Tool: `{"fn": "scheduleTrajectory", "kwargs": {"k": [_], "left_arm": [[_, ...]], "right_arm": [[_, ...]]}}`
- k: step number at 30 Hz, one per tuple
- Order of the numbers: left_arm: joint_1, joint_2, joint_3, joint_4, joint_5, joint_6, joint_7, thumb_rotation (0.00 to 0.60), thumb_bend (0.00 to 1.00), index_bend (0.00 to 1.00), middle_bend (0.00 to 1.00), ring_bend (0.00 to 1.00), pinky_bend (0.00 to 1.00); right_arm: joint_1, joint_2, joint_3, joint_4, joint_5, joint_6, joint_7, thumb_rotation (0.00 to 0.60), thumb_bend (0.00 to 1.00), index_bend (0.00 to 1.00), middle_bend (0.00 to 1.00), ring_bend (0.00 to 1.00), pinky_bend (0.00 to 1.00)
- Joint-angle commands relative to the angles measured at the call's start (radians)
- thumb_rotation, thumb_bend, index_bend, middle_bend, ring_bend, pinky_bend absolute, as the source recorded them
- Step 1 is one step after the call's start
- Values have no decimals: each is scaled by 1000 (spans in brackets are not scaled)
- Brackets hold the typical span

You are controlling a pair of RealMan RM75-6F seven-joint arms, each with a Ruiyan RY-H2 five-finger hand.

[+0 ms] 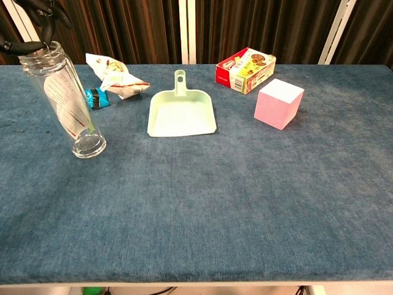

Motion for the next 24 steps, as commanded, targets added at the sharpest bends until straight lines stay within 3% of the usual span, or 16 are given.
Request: {"fn": "scheduleTrajectory", "kwargs": {"k": [1, 16, 19, 24], "left_arm": [[0, 0, 2, 2, 2, 2, 4, 600, 437, 680, 224, 173, 261], [10, 11, 11, -2, 25, 23, 0, 600, 432, 532, 224, 172, 258], [11, 14, 14, -1, 28, 23, -1, 600, 430, 467, 224, 172, 256], [14, 17, 14, -1, 45, 36, -16, 600, 410, 270, 224, 172, 252]], "right_arm": [[0, 0, 0, -1, 1, -1, -1, 600, 326, 0, 0, 0, 0], [2, 3, 0, -11, 0, -5, -12, 600, 326, 0, 0, 0, 0], [2, 5, 1, -13, 0, -4, -15, 600, 327, 0, 0, 0, 0], [1, 6, 2, -17, 1, -2, -18, 600, 327, 0, 0, 0, 0]]}}
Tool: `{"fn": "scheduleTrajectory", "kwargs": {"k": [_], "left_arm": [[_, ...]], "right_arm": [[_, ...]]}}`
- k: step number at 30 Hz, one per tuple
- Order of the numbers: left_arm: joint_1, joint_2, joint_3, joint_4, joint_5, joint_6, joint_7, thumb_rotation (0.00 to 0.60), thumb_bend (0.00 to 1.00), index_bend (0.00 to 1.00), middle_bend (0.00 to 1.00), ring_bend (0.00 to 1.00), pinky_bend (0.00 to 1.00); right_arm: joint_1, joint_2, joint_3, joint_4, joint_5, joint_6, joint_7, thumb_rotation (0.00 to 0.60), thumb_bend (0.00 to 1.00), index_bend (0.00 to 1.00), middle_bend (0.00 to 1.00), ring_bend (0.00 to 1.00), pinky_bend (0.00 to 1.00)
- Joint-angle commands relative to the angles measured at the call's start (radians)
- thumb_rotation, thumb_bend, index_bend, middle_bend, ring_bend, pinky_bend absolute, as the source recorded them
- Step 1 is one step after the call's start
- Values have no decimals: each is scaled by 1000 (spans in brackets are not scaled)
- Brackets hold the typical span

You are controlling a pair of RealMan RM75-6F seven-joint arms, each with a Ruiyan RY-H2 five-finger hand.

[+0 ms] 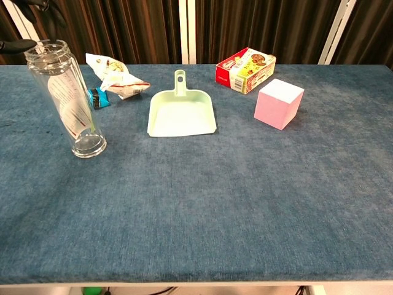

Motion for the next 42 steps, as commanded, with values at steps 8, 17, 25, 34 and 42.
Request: {"fn": "scheduleTrajectory", "kwargs": {"k": [8, 17, 25, 34, 42], "left_arm": [[15, 10, -1, -1, 27, 38, -40, 600, 345, 208, 230, 172, 252], [62, -7, 18, 9, 101, 135, -120, 301, 4, 361, 226, 169, 252], [85, -49, 45, 59, 128, 160, -116, 247, 0, 382, 189, 125, 228], [88, -77, 45, 98, 140, 177, -124, 243, 0, 382, 165, 106, 219], [81, -88, 52, 112, 135, 153, -111, 241, 0, 377, 165, 106, 218]], "right_arm": [[1, 1, -1, -4, 0, -3, -3, 600, 327, 0, 0, 0, 0], [0, 0, 0, -2, 1, -2, 1, 600, 326, 0, 0, 0, 0], [2, -3, -1, 0, 0, -6, -2, 600, 327, 0, 0, 0, 0], [1, -5, -1, 1, 2, -6, -7, 600, 327, 0, 0, 0, 0], [2, -7, -2, 5, 3, -10, -6, 600, 327, 0, 0, 0, 0]]}}
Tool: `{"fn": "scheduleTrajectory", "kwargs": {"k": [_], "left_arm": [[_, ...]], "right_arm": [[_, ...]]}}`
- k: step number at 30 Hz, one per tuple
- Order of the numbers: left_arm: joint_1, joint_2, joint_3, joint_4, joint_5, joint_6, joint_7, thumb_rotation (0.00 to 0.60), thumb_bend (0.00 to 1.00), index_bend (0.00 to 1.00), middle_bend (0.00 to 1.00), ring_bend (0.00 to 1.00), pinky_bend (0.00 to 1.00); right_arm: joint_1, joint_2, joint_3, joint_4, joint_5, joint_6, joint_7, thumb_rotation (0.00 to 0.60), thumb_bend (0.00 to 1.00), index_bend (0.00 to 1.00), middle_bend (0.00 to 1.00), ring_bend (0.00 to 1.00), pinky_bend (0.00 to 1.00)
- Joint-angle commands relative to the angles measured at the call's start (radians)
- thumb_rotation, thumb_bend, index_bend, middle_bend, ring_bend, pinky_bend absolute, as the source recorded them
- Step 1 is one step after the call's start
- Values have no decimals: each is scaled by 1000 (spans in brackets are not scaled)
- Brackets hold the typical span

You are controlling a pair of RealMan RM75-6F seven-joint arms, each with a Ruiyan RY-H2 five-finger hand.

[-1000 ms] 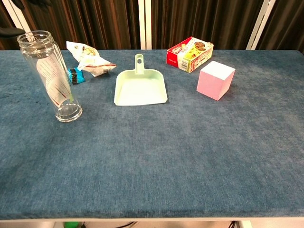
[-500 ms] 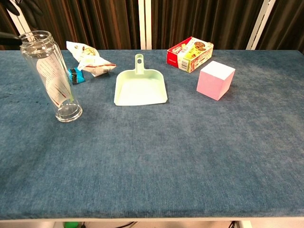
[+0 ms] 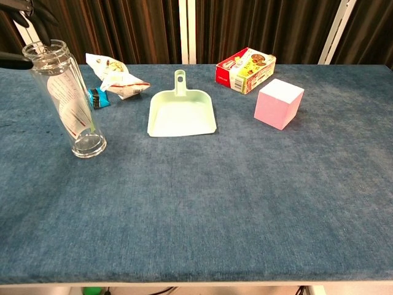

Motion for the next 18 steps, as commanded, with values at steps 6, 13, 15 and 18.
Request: {"fn": "scheduleTrajectory", "kwargs": {"k": [6, 13, 15, 18], "left_arm": [[-6, -7, -1, 3, -2, -7, 5, 241, 0, 376, 165, 106, 218], [-8, -12, 2, 5, -6, -17, 12, 243, 0, 380, 165, 106, 218], [-9, -13, 3, 5, -9, -21, 14, 244, 0, 382, 165, 106, 218], [-10, -15, 3, 6, -10, -24, 15, 244, 0, 382, 165, 106, 218]], "right_arm": [[0, -1, 1, 4, 2, -1, 4, 600, 327, 0, 0, 0, 0], [0, -3, 0, 9, 4, -5, 8, 600, 327, 0, 0, 0, 0], [-1, -3, 0, 10, 4, -5, 9, 600, 327, 0, 0, 0, 0], [-1, -4, 0, 10, 5, -4, 10, 600, 327, 0, 0, 0, 0]]}}
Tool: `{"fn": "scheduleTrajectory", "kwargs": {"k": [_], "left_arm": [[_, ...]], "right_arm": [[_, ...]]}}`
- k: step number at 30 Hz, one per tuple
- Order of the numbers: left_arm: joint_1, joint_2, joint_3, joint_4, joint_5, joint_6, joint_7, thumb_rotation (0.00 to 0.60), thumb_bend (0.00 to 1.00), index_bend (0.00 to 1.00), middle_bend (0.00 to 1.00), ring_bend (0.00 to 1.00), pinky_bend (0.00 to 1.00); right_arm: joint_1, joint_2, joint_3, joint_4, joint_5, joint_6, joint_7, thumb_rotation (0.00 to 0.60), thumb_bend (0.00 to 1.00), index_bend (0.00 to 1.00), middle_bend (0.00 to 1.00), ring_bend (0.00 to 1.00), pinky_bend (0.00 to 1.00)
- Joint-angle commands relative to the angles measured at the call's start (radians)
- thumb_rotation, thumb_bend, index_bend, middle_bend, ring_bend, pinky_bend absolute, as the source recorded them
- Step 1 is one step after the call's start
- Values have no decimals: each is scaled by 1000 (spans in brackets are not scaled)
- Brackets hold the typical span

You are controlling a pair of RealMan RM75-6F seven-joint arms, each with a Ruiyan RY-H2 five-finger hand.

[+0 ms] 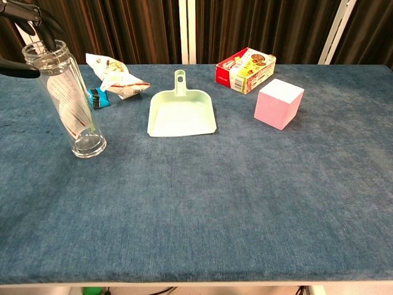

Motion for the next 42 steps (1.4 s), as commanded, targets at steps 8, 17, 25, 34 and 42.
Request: {"fn": "scheduleTrajectory", "kwargs": {"k": [8, 17, 25, 34, 42], "left_arm": [[-4, -5, 4, 2, -3, -12, 6, 247, 0, 387, 165, 106, 219], [-7, -10, 6, 5, -5, -19, 11, 253, 0, 391, 165, 106, 219], [-10, -14, 8, 6, -10, -29, 15, 274, 0, 397, 165, 106, 219], [-14, -15, 9, 5, -12, -36, 19, 276, 0, 397, 165, 106, 219], [-18, -20, 10, 8, -15, -44, 21, 275, 0, 399, 166, 106, 219]], "right_arm": [[0, 0, 0, 0, 0, -2, -1, 600, 327, 0, 0, 0, 0], [2, 1, 0, -1, -1, -2, -5, 600, 327, 0, 0, 0, 0], [3, 3, 0, -5, -3, -2, -8, 600, 327, 0, 0, 0, 0], [4, 5, -1, -9, -3, -4, -12, 600, 327, 0, 0, 0, 0], [4, 5, -1, -9, -3, -4, -12, 600, 327, 0, 0, 0, 0]]}}
